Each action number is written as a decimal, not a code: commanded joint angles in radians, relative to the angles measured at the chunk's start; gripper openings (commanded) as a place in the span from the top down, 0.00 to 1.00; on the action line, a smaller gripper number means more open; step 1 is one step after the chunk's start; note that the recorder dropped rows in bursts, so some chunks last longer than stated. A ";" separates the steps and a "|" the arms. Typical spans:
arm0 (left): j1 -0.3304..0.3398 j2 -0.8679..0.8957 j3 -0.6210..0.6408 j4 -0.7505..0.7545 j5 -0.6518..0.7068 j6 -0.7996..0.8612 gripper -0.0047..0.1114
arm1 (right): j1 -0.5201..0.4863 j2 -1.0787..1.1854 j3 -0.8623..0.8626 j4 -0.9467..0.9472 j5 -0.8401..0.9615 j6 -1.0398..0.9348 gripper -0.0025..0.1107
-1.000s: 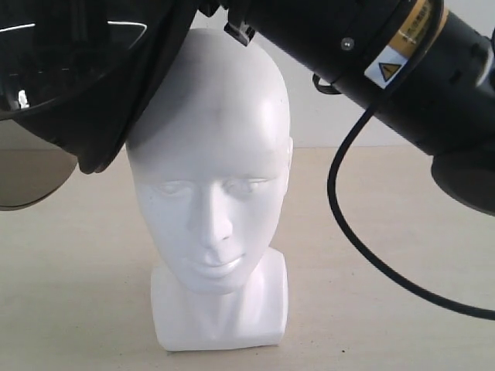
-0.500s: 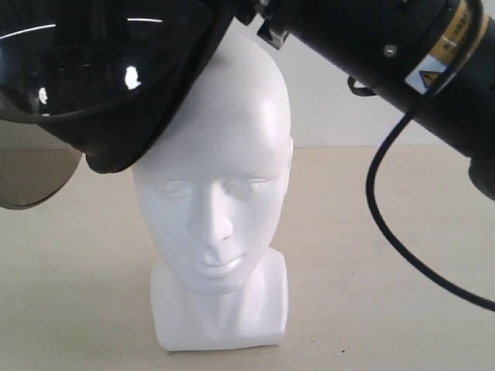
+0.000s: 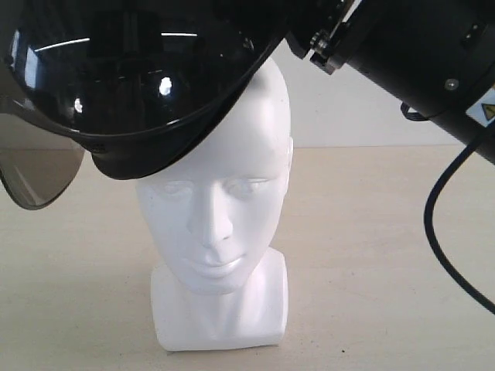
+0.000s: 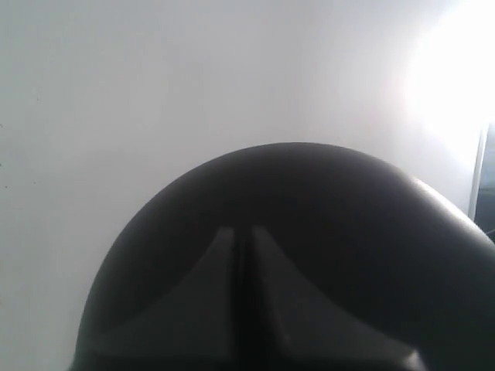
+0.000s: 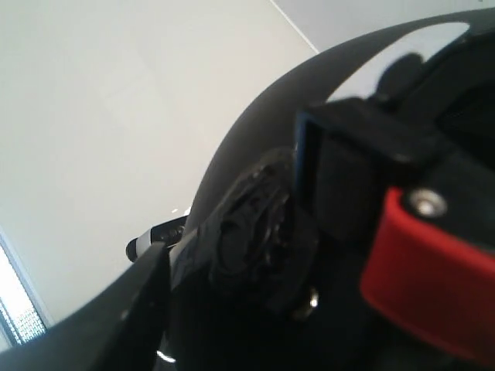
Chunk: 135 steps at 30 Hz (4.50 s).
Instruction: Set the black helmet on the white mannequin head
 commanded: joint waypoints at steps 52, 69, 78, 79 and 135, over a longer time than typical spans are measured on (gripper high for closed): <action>-0.098 0.330 -0.177 0.189 -0.203 -0.002 0.92 | -0.032 -0.043 0.115 0.331 0.007 -0.370 0.98; -0.098 0.340 -0.177 0.217 -0.228 -0.004 0.92 | -0.032 -0.043 0.115 0.352 0.061 -0.456 0.98; -0.098 0.340 -0.177 0.221 -0.230 -0.021 0.92 | -0.032 -0.043 0.115 0.375 0.066 -0.457 0.98; -0.098 0.340 -0.177 0.224 -0.230 -0.030 0.92 | -0.032 -0.043 0.115 0.378 0.066 -0.460 0.98; -0.191 0.353 -0.158 0.367 -0.212 -0.078 0.92 | -0.032 -0.217 0.115 0.434 0.566 -0.555 0.65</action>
